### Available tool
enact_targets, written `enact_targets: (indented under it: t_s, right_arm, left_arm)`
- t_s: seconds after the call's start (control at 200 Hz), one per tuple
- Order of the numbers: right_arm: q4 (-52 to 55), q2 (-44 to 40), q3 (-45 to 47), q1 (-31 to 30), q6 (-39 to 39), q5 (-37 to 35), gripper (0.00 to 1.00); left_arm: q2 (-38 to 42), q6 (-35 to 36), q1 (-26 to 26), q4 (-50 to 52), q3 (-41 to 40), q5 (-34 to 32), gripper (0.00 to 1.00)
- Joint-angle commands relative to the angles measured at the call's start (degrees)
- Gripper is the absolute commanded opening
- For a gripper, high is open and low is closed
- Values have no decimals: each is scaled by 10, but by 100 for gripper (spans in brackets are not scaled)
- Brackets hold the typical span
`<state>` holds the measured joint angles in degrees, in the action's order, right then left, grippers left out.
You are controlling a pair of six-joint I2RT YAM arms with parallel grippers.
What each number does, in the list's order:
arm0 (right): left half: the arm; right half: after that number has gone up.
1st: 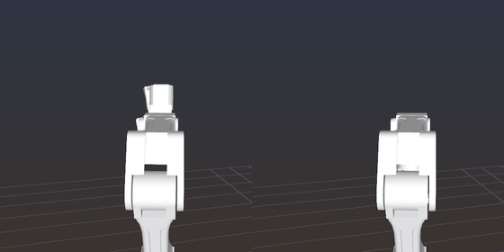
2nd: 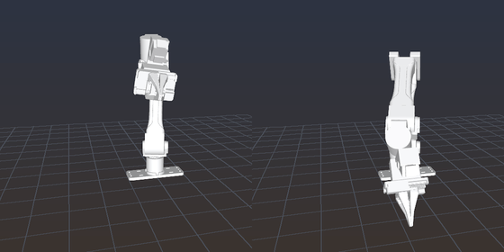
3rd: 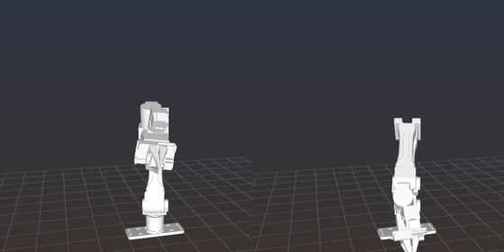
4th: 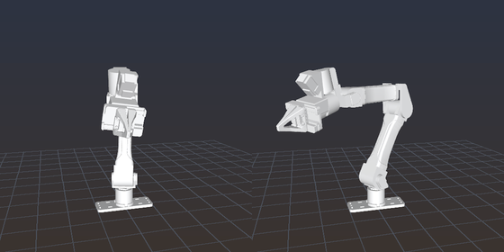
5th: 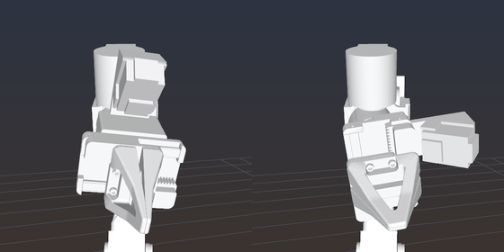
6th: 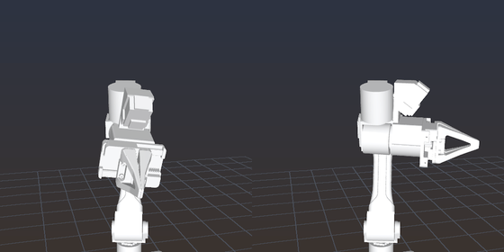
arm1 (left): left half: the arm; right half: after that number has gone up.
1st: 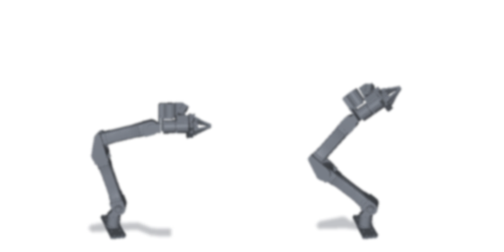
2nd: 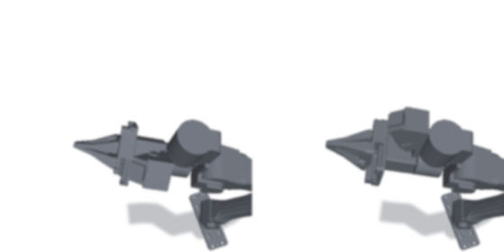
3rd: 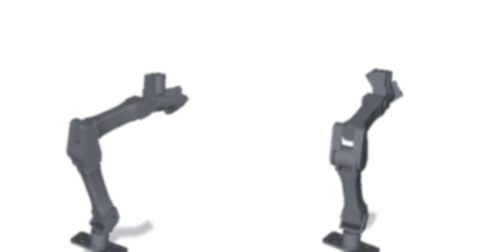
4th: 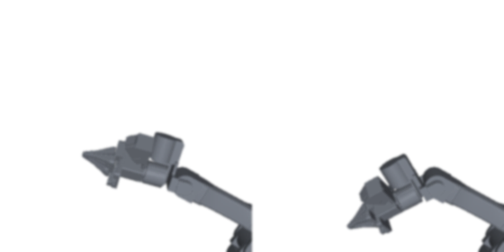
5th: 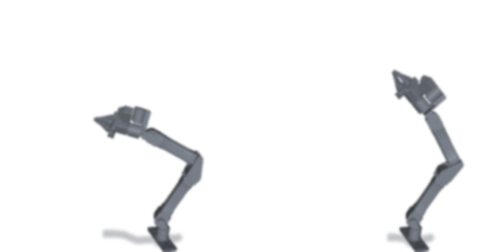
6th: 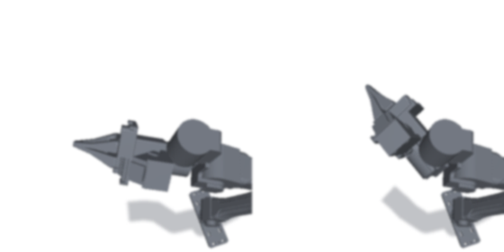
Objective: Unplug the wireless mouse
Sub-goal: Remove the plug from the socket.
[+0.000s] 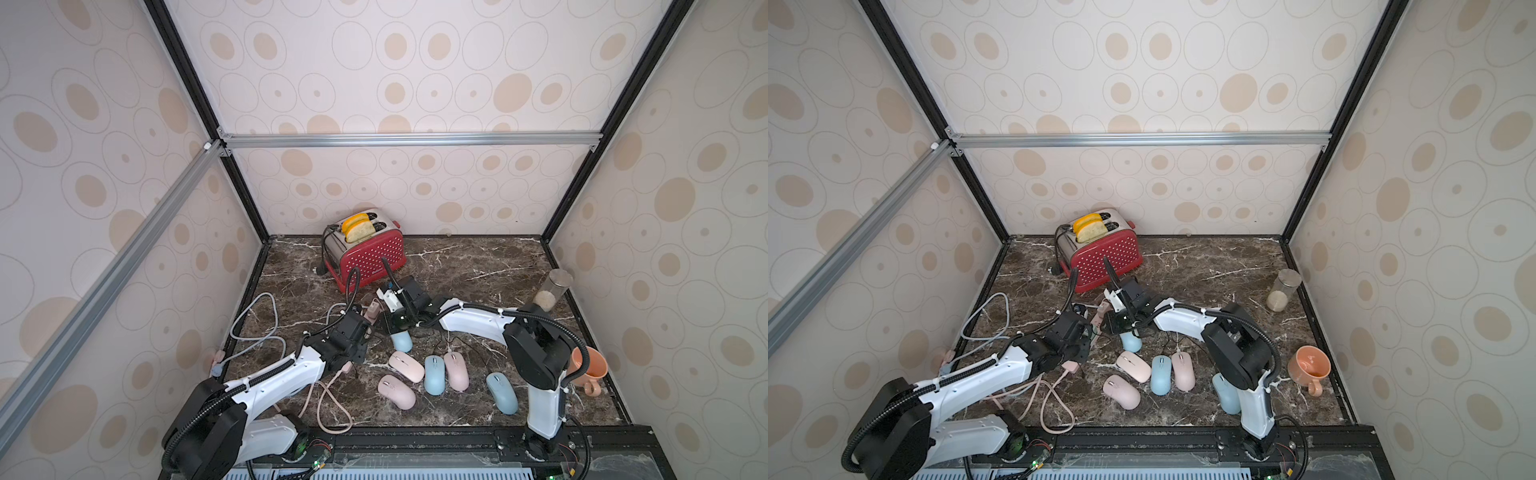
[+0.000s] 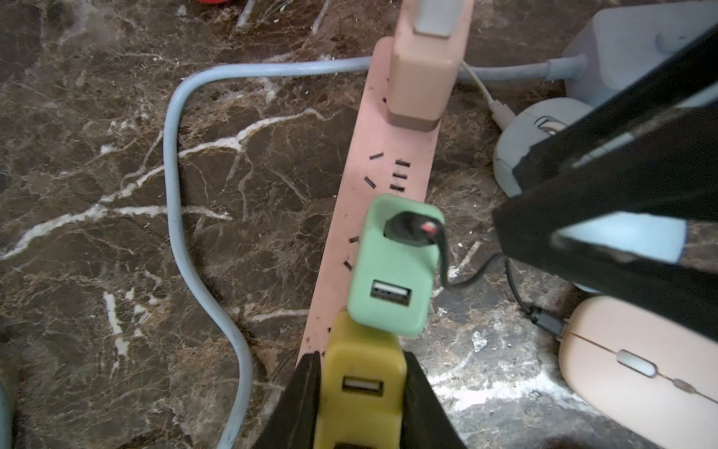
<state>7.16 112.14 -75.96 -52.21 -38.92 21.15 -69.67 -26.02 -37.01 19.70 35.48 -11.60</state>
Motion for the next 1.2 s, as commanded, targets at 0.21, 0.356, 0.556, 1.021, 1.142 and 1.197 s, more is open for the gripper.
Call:
enact_targets:
  t_s: [0.21, 0.356, 0.556, 1.021, 1.142, 1.197]
  right_arm:
    - [-68, 9, 8, 0, -44, 29, 43]
    - [-65, 17, 2, -2, -45, 30, 44]
    - [-67, 30, -6, -4, -54, 30, 44]
    - [-64, 51, -1, -8, -89, 9, 42]
    - [-34, 53, 7, -11, -90, -19, 40]
    - [-29, 54, 17, -13, -91, -28, 40]
  left_arm:
    - [-5, -30, 3, -49, -4, 13, 0]
    - [-7, -30, 3, -51, -3, 14, 0]
    - [-6, -30, 3, -55, -4, 17, 0]
    - [-9, -27, 3, -61, -5, 24, 0]
    - [1, -34, 3, -62, -6, 21, 0]
    - [11, -40, 3, -67, -8, 22, 0]
